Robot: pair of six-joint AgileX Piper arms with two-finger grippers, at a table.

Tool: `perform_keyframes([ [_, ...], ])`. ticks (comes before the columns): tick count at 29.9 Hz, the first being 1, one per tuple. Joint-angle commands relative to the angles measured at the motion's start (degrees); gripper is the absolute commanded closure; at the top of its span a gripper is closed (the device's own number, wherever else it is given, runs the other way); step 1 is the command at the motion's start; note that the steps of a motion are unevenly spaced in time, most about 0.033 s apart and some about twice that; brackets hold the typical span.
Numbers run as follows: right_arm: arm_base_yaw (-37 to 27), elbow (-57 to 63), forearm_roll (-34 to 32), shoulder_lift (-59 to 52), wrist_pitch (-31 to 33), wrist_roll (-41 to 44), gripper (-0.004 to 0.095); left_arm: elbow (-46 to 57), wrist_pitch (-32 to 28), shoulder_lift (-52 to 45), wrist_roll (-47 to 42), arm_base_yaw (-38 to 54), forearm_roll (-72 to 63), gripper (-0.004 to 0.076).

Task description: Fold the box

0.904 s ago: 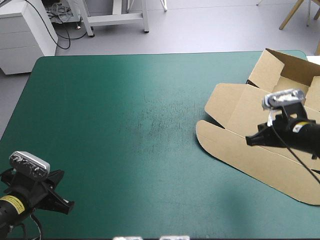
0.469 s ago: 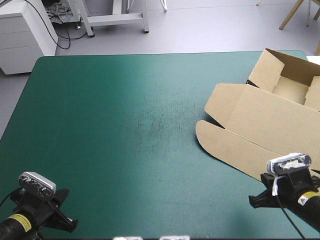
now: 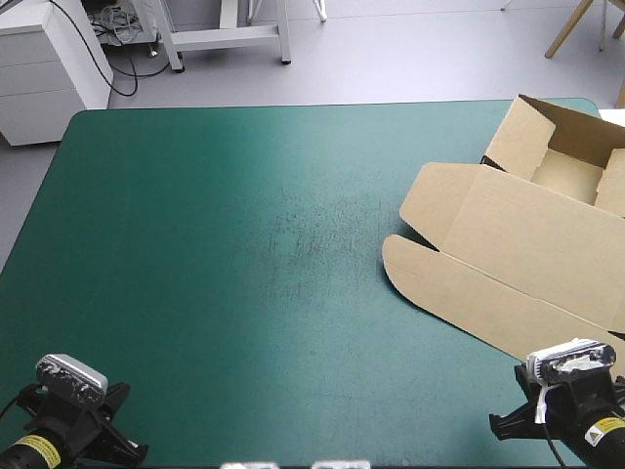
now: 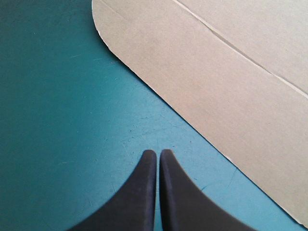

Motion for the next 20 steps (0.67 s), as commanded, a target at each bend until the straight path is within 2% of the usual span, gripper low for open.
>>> perform_keyframes([
  [1, 0.1, -1.3, 0.1, 0.6, -3.1, 0.2, 0.0908, -1.0, -2.7, 0.8, -0.2, 0.1, 0.8, 0.0734],
  [20, 0.1, -1.3, 0.1, 0.6, -3.1, 0.2, 0.0908, -0.2, -2.0, 0.8, -0.3, 0.1, 1.0, 0.0734],
])
